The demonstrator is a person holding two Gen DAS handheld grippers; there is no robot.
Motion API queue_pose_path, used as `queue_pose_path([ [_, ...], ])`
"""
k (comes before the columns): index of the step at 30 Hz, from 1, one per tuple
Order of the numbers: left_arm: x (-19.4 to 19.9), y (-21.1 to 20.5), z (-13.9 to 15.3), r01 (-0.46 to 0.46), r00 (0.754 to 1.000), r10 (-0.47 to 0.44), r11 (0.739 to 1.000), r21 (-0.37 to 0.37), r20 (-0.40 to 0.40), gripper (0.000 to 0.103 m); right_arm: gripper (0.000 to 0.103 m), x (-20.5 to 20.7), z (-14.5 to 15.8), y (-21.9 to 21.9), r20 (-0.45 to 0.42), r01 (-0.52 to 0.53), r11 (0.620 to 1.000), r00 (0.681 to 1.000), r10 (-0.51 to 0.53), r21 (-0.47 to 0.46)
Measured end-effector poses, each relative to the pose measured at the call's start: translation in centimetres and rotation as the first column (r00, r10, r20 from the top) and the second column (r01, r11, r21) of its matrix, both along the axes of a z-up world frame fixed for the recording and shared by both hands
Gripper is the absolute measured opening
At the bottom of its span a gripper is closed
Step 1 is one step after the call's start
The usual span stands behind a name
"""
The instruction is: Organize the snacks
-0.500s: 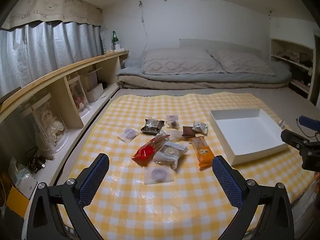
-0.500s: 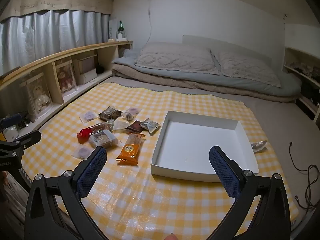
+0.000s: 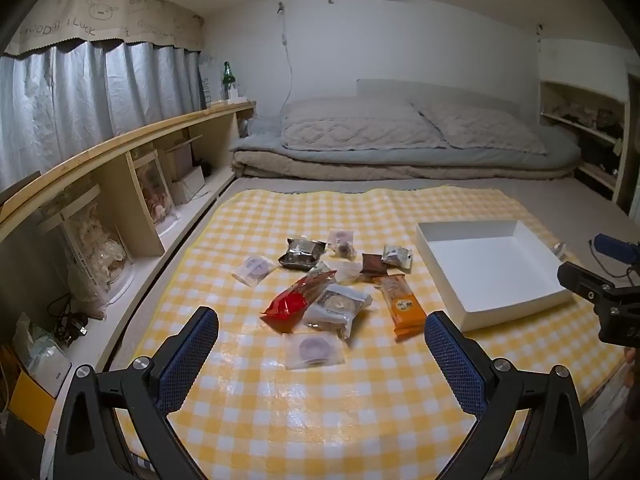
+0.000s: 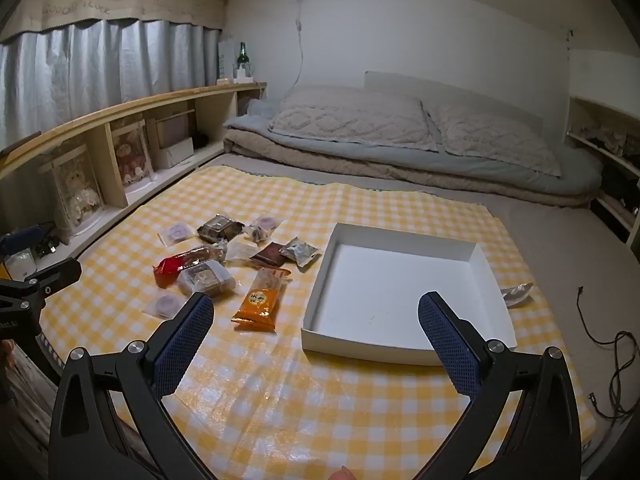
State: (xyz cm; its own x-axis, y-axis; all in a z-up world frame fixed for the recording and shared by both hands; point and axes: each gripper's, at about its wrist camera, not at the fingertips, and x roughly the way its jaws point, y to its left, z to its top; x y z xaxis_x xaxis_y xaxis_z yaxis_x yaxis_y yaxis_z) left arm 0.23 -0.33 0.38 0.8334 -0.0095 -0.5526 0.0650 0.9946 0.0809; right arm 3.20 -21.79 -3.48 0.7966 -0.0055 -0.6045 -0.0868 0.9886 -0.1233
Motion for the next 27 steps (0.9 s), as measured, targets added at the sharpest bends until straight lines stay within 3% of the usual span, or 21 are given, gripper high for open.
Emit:
queue_pose_path([
  [27, 0.2, -0.13, -0.75, 0.005, 1.0, -0.005, 1.0, -0.009, 0.0, 0.103, 0.103, 0.17, -0.27, -0.21, 0.004, 0.002, 1.0, 1.0, -0.002, -0.004],
])
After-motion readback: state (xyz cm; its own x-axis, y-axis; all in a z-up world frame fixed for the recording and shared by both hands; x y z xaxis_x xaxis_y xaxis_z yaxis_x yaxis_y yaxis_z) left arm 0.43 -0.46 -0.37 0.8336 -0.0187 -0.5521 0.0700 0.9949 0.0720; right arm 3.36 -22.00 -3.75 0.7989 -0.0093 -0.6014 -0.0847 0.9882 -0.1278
